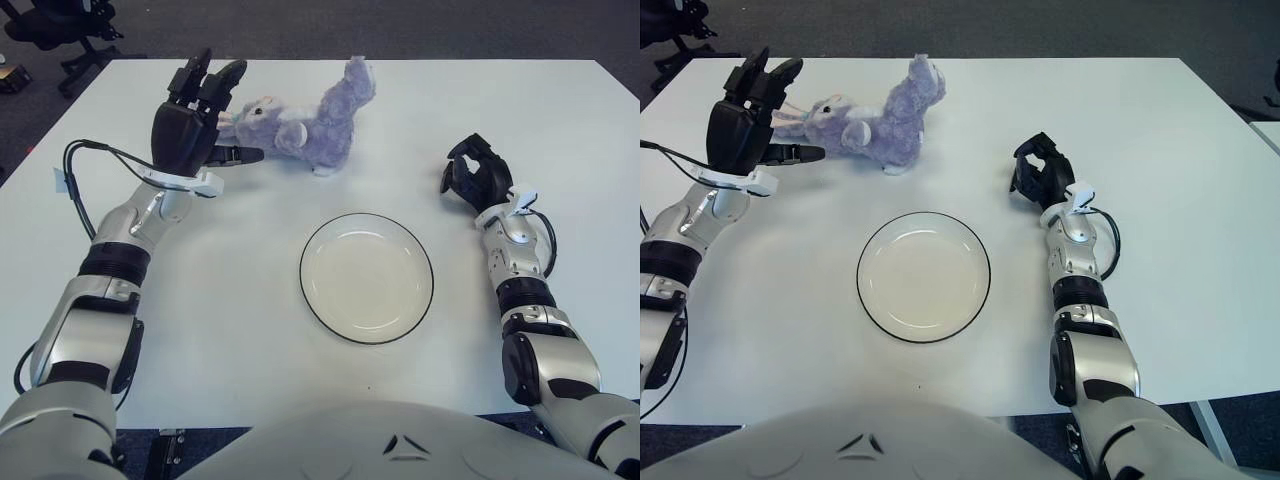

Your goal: Put the doll into the plate.

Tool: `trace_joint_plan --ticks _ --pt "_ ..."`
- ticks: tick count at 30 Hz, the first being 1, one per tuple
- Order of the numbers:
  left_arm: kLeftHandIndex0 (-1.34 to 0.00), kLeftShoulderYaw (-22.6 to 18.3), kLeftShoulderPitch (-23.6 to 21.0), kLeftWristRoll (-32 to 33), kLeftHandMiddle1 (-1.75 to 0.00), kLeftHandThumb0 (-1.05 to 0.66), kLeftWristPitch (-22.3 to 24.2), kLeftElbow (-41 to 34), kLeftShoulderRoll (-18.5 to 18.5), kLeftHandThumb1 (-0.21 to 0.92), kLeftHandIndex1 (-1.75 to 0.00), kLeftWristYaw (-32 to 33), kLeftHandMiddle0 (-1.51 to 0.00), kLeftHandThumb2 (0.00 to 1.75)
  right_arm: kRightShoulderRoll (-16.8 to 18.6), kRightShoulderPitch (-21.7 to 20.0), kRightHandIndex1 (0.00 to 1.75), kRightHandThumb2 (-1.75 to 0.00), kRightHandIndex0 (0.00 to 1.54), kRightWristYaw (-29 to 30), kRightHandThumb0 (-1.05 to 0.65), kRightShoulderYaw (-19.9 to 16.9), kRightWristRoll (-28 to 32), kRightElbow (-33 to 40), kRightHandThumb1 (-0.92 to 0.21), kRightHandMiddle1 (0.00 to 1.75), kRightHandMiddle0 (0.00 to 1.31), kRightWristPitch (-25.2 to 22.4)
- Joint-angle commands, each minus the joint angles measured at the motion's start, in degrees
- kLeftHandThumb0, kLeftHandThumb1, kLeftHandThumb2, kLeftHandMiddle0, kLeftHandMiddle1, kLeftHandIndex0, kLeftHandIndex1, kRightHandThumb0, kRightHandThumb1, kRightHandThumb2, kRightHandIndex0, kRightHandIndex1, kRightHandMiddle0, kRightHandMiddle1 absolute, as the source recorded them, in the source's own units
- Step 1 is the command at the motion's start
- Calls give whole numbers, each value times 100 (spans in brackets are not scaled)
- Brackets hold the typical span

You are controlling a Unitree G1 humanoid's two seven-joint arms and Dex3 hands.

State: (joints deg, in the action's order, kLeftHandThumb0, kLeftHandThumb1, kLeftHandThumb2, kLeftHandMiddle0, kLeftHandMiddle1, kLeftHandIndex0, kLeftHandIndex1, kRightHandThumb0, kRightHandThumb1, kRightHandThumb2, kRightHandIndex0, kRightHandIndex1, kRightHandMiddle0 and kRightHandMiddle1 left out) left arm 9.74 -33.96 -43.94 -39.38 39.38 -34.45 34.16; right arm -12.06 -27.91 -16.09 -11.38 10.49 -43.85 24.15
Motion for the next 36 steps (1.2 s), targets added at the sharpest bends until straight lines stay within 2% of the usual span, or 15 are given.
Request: trace_joint_plan --ticks 1,17,22,36 --pt "-13 50 -160 147 0 -75 80 48 -111 86 -11 -329 -8 0 78 254 175 -79 86 26 -38 9 -26 -173 -71 175 33 -158" --pt "-12 116 -285 452 0 -77 7 186 -158 82 -7 -1074 -4 0 75 221 175 -79 85 40 -38 -7 -32 -244 -71 175 33 -110" --pt "-17 182 -294 204 0 -64 264 120 -175 76 -8 -895 -1 0 75 222 175 -79 85 49 -38 -8 -36 -246 -71 175 33 -103" --pt "-21 374 -359 -112 0 -57 617 62 -137 73 -7 -593 0 0 71 203 175 -80 86 60 -38 -16 -48 -303 -71 175 33 -54"
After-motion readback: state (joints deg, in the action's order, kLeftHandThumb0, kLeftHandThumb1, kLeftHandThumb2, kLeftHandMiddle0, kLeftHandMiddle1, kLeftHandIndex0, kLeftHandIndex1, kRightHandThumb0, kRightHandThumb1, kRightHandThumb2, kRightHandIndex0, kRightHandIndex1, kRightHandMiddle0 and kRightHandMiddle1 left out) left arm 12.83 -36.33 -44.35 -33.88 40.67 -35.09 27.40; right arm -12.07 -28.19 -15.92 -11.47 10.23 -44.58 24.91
